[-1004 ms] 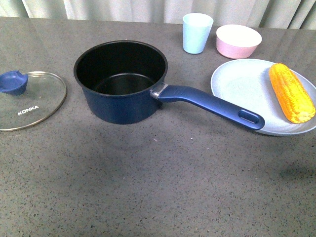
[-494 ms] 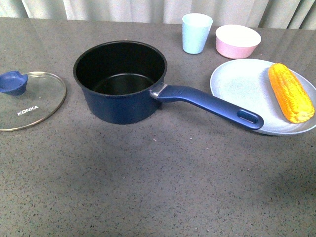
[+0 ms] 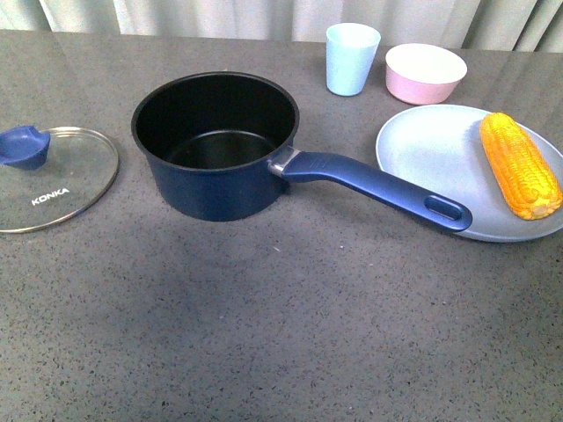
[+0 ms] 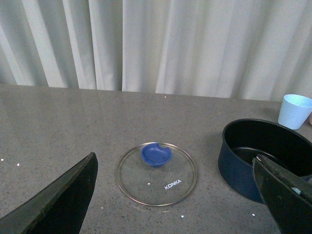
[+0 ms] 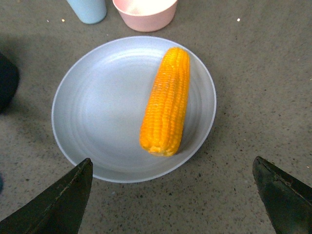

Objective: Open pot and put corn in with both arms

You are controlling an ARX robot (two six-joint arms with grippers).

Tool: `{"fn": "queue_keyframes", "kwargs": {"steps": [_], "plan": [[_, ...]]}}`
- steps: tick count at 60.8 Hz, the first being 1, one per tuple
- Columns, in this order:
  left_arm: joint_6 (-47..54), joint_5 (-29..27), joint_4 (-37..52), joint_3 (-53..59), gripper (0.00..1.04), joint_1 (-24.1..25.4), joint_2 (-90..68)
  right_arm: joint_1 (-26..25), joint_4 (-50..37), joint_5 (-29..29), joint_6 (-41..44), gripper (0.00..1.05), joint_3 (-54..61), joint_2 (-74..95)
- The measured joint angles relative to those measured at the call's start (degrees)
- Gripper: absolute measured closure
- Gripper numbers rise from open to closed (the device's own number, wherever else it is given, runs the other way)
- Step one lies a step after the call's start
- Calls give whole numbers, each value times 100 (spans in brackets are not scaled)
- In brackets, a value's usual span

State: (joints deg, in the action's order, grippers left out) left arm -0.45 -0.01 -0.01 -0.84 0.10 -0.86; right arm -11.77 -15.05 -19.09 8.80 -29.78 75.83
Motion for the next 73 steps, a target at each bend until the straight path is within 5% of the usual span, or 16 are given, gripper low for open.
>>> {"fn": "queue_keyframes", "kwargs": {"steps": [30,73], "plan": [[-2,0,0,-2,9,0,0,601,-328,802,-341,9,-1491,2514],[0,0,0,0,9,0,0,1060,-389,1069,-756,9,-2284,3738]]}}
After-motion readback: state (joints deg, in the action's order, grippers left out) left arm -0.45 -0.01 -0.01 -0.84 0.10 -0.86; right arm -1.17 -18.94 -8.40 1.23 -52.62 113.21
